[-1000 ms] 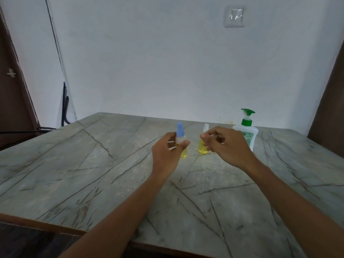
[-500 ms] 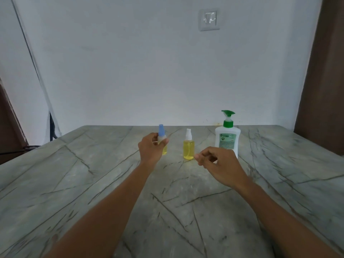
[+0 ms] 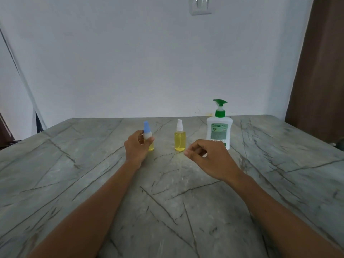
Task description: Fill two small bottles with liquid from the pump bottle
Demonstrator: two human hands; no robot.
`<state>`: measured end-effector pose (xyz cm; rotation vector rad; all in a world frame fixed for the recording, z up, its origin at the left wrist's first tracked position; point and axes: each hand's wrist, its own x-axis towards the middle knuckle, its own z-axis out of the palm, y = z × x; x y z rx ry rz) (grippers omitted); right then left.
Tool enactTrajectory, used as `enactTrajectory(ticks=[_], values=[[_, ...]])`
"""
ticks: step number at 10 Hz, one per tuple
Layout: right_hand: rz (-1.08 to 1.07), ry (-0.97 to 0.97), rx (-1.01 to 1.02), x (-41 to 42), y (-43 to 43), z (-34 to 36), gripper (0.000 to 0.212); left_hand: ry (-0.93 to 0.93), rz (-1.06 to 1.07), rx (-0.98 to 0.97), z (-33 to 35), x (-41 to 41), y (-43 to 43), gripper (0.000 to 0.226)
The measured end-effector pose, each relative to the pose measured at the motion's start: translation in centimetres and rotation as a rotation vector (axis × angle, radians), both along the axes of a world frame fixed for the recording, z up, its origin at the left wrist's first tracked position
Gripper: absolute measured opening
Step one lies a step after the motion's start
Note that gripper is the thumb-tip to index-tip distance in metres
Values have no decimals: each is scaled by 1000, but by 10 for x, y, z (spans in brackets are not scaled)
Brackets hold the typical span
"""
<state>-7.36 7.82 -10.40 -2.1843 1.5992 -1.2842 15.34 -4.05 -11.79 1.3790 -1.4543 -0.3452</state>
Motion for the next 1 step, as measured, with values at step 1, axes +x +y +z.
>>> enactTrajectory(ticks=[1], values=[[-86, -115, 1, -3, 3, 7, 18, 67, -25, 6, 3, 1, 4, 65]])
